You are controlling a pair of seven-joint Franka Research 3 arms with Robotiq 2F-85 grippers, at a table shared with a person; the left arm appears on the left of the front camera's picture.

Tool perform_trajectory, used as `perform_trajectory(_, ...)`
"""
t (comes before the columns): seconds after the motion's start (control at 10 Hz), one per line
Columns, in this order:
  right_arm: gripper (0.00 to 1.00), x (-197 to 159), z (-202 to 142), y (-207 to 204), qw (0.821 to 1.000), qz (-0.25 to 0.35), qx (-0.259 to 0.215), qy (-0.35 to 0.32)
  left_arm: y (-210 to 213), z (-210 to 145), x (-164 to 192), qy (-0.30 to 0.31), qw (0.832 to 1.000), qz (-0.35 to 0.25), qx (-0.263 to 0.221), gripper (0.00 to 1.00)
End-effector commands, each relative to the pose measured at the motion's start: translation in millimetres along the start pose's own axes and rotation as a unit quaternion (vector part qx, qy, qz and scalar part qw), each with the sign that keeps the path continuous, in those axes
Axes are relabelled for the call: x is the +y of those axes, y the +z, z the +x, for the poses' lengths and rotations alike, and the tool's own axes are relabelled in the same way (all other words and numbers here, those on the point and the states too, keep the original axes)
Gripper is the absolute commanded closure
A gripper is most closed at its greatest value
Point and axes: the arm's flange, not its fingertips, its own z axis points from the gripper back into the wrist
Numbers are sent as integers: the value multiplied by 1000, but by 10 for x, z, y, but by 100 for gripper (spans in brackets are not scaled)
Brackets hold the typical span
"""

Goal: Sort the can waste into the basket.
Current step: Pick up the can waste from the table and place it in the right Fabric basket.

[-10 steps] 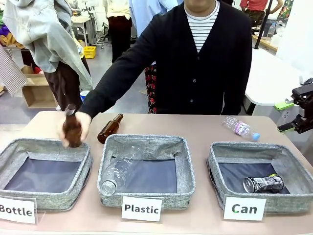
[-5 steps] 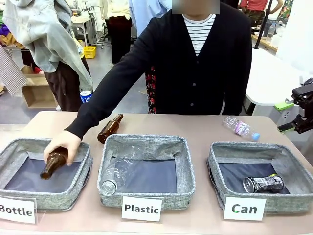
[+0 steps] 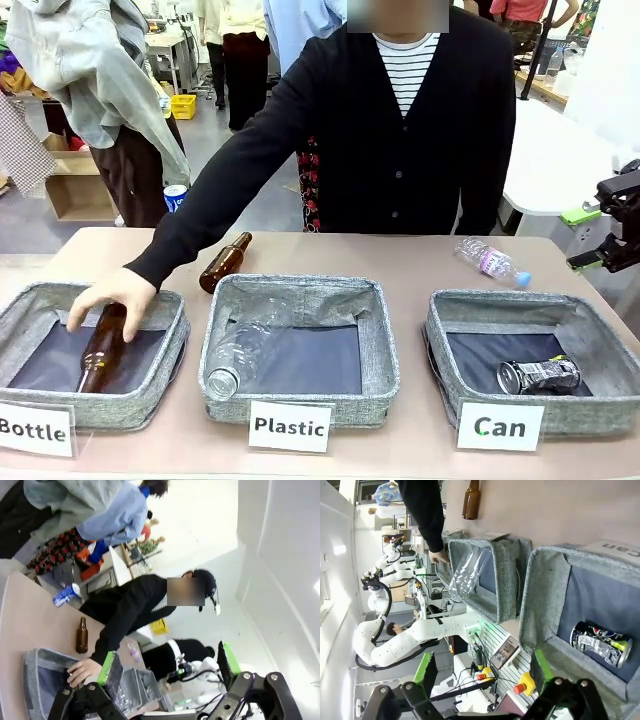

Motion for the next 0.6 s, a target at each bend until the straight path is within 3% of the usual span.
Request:
perform_trajectory(0.0, 0, -1, -1, 17, 1000, -4, -3, 11, -474, -246, 9, -25, 996, 30, 77, 0)
perform_trajectory(0.2, 0, -1, -1, 17, 1000, -4, -3, 11, -725, -266, 7, -29, 995, 40, 92, 0)
perform_trajectory(0.5, 0, -1, -1, 17, 1000, -4, -3, 11, -537, -158, 140, -10, 996, 59, 72, 0)
